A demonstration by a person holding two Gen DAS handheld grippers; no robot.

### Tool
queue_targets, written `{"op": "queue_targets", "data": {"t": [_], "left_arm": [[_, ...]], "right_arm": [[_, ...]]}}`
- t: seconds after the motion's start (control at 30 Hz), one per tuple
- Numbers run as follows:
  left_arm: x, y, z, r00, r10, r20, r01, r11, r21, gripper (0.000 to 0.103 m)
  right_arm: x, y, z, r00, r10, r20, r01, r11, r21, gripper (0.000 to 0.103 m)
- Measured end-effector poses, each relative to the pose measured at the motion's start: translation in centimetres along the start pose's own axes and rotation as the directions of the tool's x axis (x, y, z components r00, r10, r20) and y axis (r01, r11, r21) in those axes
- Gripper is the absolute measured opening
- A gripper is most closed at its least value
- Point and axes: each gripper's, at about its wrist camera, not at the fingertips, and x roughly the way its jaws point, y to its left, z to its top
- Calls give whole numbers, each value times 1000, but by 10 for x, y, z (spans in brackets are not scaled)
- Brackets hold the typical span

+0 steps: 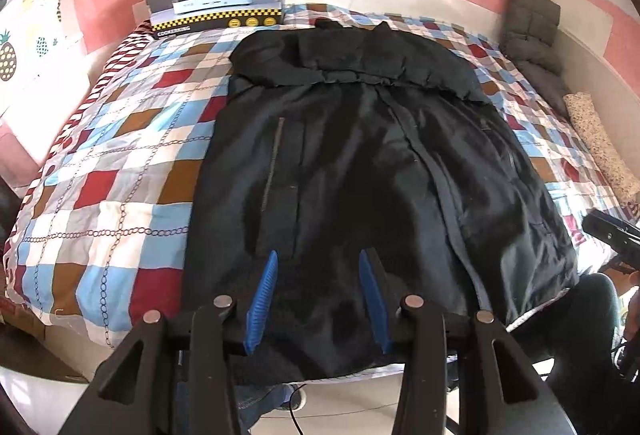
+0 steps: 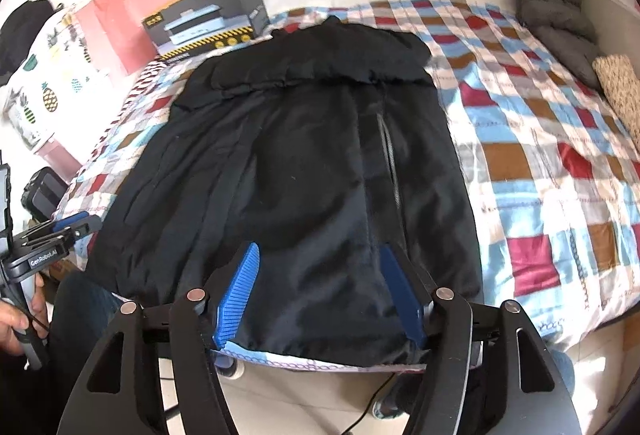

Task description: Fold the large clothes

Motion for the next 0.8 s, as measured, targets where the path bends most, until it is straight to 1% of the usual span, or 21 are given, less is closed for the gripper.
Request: {"op": "queue_targets", "data": {"t": [0.07, 0.17, 0.33, 0.5, 0.57, 0.63, 0.7, 0.8], "left_arm": [[4, 9, 0, 1000, 15, -2, -15, 1000, -13, 46], [11, 28, -2, 999, 32, -12, -33, 998, -46, 47], [28, 63, -6, 997, 55, -57, -62, 991, -117, 50], [49, 91, -11, 994, 5, -106, -28, 976, -215, 50], [60, 101, -13, 991, -11, -136, -24, 967, -252, 50], [71, 107, -16, 985, -54, -164, 4, 957, -289, 50], [77, 108, -21, 980, -99, -170, 39, 946, -322, 51], [77, 104, -23, 982, -110, -157, 55, 945, -322, 52]], "right_arm": [[5, -11, -3, 1000, -7, -17, 7, 1000, 16, 65], [13, -28, -6, 999, 0, -54, 3, 998, 60, 74], [22, -60, -11, 996, -6, -85, 18, 989, 147, 75], [35, -92, -10, 993, -23, -119, 48, 977, 209, 75], [41, -107, -10, 990, -15, -139, 49, 968, 247, 75], [48, -120, -10, 986, 1, -165, 48, 956, 291, 75], [57, -131, -13, 981, 36, -192, 30, 942, 333, 75], [75, -138, -24, 960, 122, -251, -15, 921, 390, 75]]}}
